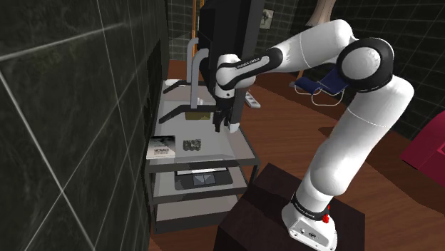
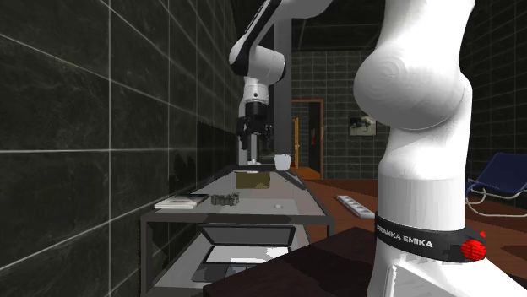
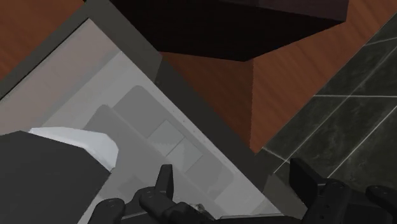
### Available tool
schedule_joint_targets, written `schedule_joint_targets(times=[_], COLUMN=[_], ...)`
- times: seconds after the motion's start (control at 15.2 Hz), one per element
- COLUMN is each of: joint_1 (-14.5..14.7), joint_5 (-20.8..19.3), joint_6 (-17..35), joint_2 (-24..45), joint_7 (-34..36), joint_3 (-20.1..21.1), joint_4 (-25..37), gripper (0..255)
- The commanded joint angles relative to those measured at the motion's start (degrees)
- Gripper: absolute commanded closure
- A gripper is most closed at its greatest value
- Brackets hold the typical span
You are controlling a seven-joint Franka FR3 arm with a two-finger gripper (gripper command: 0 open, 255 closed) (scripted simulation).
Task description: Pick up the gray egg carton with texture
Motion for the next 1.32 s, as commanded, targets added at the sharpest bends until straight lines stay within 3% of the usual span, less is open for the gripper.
schedule_joint_targets(times=[0.0, 0.4, 0.86, 1.25], joint_1=[-0.4, -1.3, -3.1, -3.3], joint_5=[0.8, 3.9, 6.9, 7.5], joint_6=[2.2, 5.7, 6.4, 9.1], joint_2=[4.8, 18.3, 34.3, 37.3], joint_7=[-1.3, -4.1, -6.2, -6.9], joint_3=[-0.6, -0.5, 0.4, 0.7], joint_4=[2.5, 12.4, 27.8, 28.0], gripper=[0, 0, 0, 0])
